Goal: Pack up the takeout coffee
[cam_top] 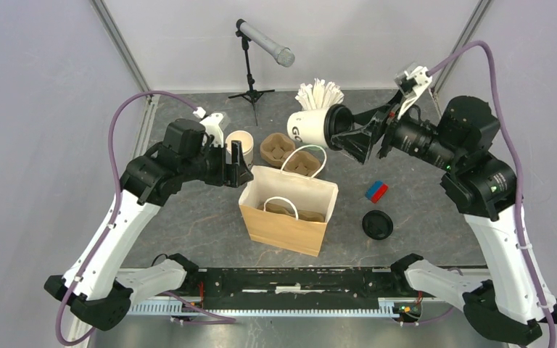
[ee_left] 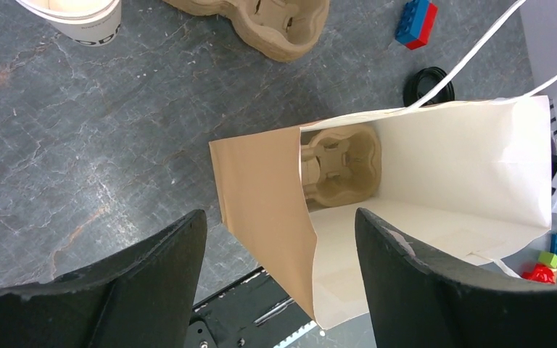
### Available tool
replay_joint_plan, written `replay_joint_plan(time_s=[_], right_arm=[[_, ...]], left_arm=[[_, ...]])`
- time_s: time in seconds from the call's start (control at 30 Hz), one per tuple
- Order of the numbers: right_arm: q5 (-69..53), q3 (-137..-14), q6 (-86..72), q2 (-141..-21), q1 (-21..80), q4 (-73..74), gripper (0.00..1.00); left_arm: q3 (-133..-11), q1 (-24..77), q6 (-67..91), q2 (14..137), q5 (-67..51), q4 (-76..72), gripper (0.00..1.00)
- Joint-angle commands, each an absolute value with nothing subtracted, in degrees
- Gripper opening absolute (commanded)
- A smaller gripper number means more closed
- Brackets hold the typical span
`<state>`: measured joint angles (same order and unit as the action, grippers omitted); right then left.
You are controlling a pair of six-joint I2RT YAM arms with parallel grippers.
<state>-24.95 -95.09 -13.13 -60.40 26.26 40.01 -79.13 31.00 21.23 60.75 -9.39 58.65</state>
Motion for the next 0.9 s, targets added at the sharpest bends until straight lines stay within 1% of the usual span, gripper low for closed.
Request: replay_joint_plan(time_s=[0.0, 0.13, 0.3, 0.43, 0.67, 0.73, 0.83, 0.87], right_arm=[[-30.7, -90.7, -13.7, -59.7, 29.5, 33.8, 0.64], [-29.4, -86.4, -13.7, -58.4, 35.8, 34.4, 0.63], [-24.7, -84.6, -12.3, -59.1, 41.2, 38.0, 0.6], [-20.5, -85.2, -9.9, -60.3, 44.0, 42.3, 0.6], [-11.2, -89.1, -6.3, -65.1, 50.2, 50.7, 0.61], [-6.2, -91.7, -5.3, -67.2, 52.7, 53.1, 0.6], [-0.4, -94.7, -3.7, -69.4, 55.7, 54.3, 0.6], [1.9, -95.6, -3.0, -70.2, 56.1, 54.7, 0.6]], left_arm=[[-81.6, 31.3, 23.4, 61.0, -10.6, 58.3, 0.81], [-81.5, 31.3, 25.3, 61.2, -10.5, 58.3, 0.8], [-81.3, 31.3, 27.7, 61.6, -8.4, 59.4, 0.77], [-81.0, 31.3, 28.2, 62.9, -8.7, 59.3, 0.76], [-80.4, 31.3, 23.7, 65.4, -10.2, 58.4, 0.71], [-79.4, 31.3, 23.2, 65.5, -11.5, 57.4, 0.65], [-77.4, 31.4, 23.2, 65.6, -13.7, 54.2, 0.47], [-77.0, 31.4, 23.2, 65.6, -14.5, 53.3, 0.39]])
